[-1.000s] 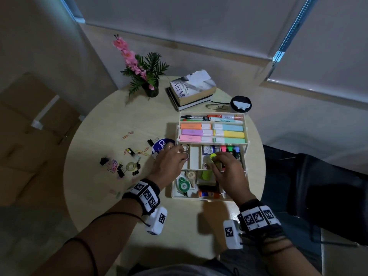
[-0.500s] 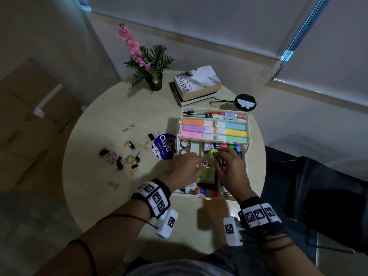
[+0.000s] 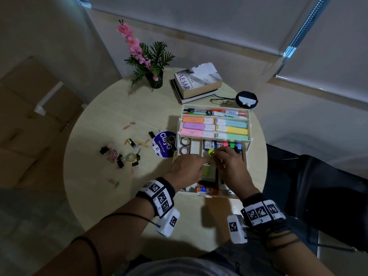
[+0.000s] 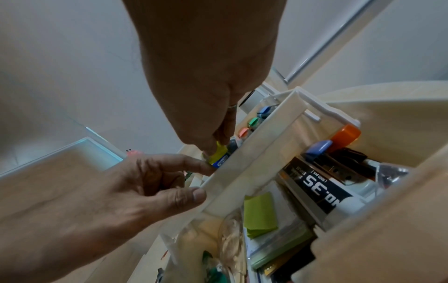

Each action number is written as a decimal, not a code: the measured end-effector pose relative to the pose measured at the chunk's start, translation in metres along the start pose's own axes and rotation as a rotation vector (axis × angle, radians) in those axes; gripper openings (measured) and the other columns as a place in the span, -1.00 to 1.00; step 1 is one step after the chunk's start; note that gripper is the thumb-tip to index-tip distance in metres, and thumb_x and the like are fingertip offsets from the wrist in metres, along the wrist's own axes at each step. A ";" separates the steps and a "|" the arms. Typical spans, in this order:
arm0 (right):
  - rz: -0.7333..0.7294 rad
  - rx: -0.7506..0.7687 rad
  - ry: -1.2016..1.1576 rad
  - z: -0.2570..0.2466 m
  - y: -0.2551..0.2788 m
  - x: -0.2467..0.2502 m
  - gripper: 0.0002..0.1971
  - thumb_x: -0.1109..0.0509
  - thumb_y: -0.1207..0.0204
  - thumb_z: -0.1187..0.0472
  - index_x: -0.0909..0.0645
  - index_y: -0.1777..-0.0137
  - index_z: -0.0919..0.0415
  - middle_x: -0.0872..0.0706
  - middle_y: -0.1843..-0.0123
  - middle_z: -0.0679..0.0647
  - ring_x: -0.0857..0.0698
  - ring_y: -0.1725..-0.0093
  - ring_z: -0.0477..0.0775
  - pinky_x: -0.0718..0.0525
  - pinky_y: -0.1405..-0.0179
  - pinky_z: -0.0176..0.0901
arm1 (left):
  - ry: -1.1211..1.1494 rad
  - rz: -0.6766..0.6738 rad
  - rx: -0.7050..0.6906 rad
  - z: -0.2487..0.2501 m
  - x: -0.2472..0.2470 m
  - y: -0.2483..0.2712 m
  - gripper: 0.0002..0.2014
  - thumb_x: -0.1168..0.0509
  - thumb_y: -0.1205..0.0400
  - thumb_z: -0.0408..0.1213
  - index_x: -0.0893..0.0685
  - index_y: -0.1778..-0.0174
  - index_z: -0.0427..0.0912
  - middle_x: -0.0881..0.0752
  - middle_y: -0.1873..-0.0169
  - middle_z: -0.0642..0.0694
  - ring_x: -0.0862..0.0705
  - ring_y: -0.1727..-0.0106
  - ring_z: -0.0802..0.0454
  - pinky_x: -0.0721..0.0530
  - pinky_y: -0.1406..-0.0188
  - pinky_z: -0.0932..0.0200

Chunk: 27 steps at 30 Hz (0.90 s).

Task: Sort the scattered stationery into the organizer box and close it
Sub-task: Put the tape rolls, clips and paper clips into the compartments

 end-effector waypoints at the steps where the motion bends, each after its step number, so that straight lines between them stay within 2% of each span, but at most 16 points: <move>1: -0.014 0.006 0.004 -0.001 -0.002 -0.002 -0.86 -0.43 -0.71 0.37 -0.81 -0.16 0.33 -0.75 -0.13 0.17 -0.73 -0.07 0.17 -0.73 -0.06 0.00 | 0.009 -0.009 0.004 -0.001 0.001 0.000 -0.62 -0.21 -0.80 -0.23 -0.61 -0.53 0.10 -0.80 -0.02 -0.11 -0.75 0.06 -0.11 -0.26 0.43 0.11; 4: -0.057 0.023 0.051 -0.002 -0.011 -0.006 -0.87 -0.43 -0.71 0.36 -0.81 -0.11 0.32 -0.75 -0.05 0.16 -0.72 -0.01 0.19 -0.71 0.01 0.04 | 0.011 -0.007 -0.015 -0.003 0.002 0.003 -0.62 -0.17 -0.82 -0.24 -0.63 -0.54 0.06 -0.79 -0.06 -0.14 -0.74 0.03 -0.14 -0.36 0.30 0.11; 9: -0.089 0.101 0.245 -0.005 -0.024 -0.015 -0.92 -0.54 -0.55 0.38 -0.83 0.02 0.24 -0.80 0.10 0.16 -0.72 0.12 0.26 -0.68 0.17 0.08 | 0.009 -0.020 -0.014 -0.007 -0.003 0.010 -0.64 -0.19 -0.81 -0.20 -0.59 -0.54 0.01 -0.77 -0.02 -0.13 -0.74 0.06 -0.14 -0.27 0.39 0.09; 12: -0.082 0.104 0.360 -0.007 -0.024 -0.014 -0.90 -0.53 -0.53 0.35 -0.82 0.02 0.16 -0.79 0.10 0.11 -0.66 0.09 0.22 -0.58 0.15 0.06 | 0.056 -0.055 -0.010 -0.010 -0.008 0.011 -0.65 -0.22 -0.79 -0.18 -0.56 -0.53 0.04 -0.77 0.02 -0.11 -0.74 0.11 -0.12 -0.37 0.33 0.12; 16: -0.059 0.058 0.445 -0.010 -0.016 -0.010 -0.85 -0.50 -0.53 0.32 -0.81 -0.06 0.20 -0.77 0.03 0.16 -0.64 0.01 0.27 -0.61 0.13 0.10 | 0.072 -0.063 -0.022 -0.013 -0.010 0.011 -0.64 -0.24 -0.79 -0.19 -0.53 -0.53 0.07 -0.78 0.06 -0.08 -0.74 0.16 -0.08 -0.53 0.35 0.11; 19: -0.047 0.031 0.462 -0.014 -0.013 -0.011 -0.87 -0.51 -0.56 0.31 -0.82 -0.07 0.19 -0.75 0.05 0.16 -0.62 0.06 0.26 -0.58 0.18 0.07 | 0.087 -0.044 -0.036 -0.014 -0.009 0.010 -0.67 -0.23 -0.79 -0.21 -0.55 -0.50 0.04 -0.79 0.07 -0.09 -0.76 0.14 -0.10 -0.56 0.35 0.10; 23: -0.056 0.026 0.387 -0.018 -0.020 -0.013 -0.93 -0.58 -0.52 0.32 -0.85 0.05 0.16 -0.75 0.18 0.12 -0.65 0.19 0.23 -0.51 0.24 -0.01 | 0.086 -0.032 -0.047 -0.016 -0.012 0.009 -0.69 -0.24 -0.79 -0.22 -0.57 -0.46 0.02 -0.79 0.05 -0.10 -0.76 0.12 -0.11 -0.36 0.45 0.13; 25: -0.068 0.026 0.325 -0.014 -0.023 -0.013 -0.93 -0.56 -0.53 0.33 -0.85 0.11 0.17 -0.77 0.23 0.10 -0.69 0.23 0.20 -0.58 0.29 -0.04 | 0.134 -0.047 -0.046 -0.018 -0.016 0.008 -0.66 -0.26 -0.77 -0.23 -0.57 -0.48 0.02 -0.77 0.06 -0.12 -0.75 0.12 -0.13 -0.41 0.42 0.12; 27: -0.096 0.010 0.305 -0.011 -0.025 -0.012 -0.92 -0.50 -0.56 0.30 -0.84 0.09 0.17 -0.79 0.20 0.10 -0.72 0.19 0.19 -0.66 0.25 0.05 | 0.201 -0.062 -0.048 -0.021 -0.019 0.011 -0.60 -0.30 -0.74 -0.24 -0.56 -0.52 0.04 -0.76 0.05 -0.12 -0.72 0.15 -0.09 -0.48 0.34 0.11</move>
Point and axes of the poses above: each hand's wrist, its own y-axis away from the middle knuckle, its own x-axis out of the back of the hand, z = x × y, the point moved 4 cm from there along -y, towards the middle knuckle
